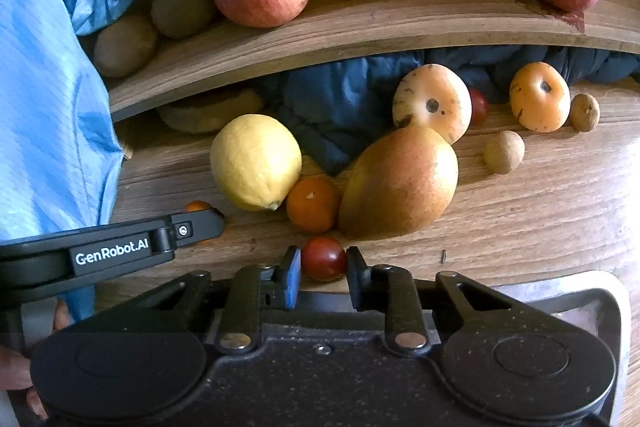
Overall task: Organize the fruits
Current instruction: 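Grasp the small orange with the left tool while the right tool grasps the cherry tomato, then carry the orange and tomato onto the tray and open both tools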
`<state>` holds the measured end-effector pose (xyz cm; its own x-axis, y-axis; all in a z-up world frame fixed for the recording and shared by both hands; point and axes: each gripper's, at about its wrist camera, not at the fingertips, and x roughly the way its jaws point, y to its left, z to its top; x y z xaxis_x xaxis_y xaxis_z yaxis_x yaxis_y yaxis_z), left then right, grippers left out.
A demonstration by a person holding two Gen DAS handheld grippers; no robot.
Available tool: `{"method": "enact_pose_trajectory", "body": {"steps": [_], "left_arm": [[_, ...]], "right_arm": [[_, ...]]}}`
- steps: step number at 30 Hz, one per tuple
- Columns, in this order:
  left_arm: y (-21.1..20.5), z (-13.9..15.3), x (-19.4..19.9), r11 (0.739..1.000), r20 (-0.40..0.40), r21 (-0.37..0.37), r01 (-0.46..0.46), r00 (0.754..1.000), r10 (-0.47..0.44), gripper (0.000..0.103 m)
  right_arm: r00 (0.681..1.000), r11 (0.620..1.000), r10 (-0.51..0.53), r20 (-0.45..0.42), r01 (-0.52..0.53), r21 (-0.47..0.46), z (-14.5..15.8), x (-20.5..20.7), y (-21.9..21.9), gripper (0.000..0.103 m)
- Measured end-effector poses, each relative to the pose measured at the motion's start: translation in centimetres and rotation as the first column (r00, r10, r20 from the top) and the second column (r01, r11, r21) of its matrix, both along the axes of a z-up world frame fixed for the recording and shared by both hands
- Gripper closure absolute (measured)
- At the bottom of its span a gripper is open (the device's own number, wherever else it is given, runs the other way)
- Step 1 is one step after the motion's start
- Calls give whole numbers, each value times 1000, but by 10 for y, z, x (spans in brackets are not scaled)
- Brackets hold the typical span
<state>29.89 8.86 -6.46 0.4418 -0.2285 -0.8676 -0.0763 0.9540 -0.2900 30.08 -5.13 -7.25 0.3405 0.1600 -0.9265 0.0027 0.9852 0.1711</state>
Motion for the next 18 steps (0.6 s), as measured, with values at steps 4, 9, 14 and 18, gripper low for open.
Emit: {"method": "enact_pose_trajectory", "body": {"steps": [4,9,14,18], "left_arm": [[-2,7,-9,1000,17,3,4,1000,-4,73],[-9,16,-25,1000,35,1,15,999,-15,73],[-13,21,-44,1000,39,0,13,999,-13,73],[-17,26,-62,1000,45,1,3,999,-3,73]], "right_arm": [[1000,1000,13,25,-13,20,9,-6,-1,78],[998,998,38,51,-41,46,22,-23,-5,78],[993,994,88,74,-93,58,30,-42,-5,78],[985,986,150,87,-156,63,35,-58,-1,78]]}}
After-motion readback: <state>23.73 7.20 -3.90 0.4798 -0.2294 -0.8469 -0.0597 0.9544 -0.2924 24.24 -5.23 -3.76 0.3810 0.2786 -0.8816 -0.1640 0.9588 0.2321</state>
